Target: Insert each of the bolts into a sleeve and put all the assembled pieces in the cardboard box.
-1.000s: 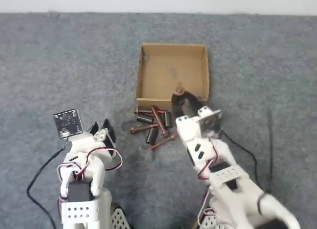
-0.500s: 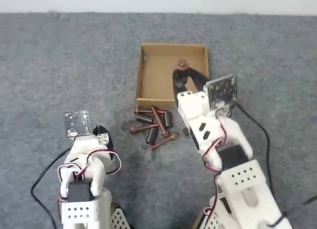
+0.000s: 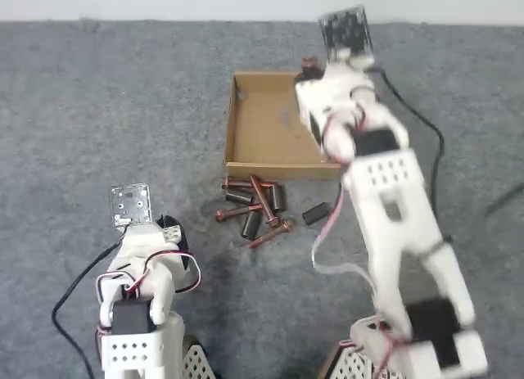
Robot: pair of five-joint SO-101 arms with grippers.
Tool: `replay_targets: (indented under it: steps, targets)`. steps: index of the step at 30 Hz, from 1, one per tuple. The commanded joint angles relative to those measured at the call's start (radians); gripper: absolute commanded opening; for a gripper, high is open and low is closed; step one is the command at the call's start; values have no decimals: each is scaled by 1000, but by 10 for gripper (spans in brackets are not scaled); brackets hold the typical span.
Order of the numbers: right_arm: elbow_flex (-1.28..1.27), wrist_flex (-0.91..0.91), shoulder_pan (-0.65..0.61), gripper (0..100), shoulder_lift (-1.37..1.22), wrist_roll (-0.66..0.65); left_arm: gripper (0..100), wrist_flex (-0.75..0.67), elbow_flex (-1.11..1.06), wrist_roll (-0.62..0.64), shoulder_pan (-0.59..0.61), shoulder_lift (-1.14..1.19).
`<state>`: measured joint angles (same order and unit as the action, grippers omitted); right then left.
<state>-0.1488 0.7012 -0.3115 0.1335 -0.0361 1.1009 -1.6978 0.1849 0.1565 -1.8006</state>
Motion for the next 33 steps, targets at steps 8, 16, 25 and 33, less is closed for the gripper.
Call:
replay_targets:
  steps: [8, 16, 25, 33]
  targets:
    - [595, 315, 21, 6, -441, -14, 9, 8, 13, -9, 2, -20]
    - [772, 435, 27, 43, -676, 77, 9, 8, 13, -9, 2, -20]
    - [775, 410, 25, 80, -743, 77, 9, 17, 13, -9, 3, -20]
    - [778, 585, 19, 76, -625, 74, 9, 17, 13, -9, 3, -20]
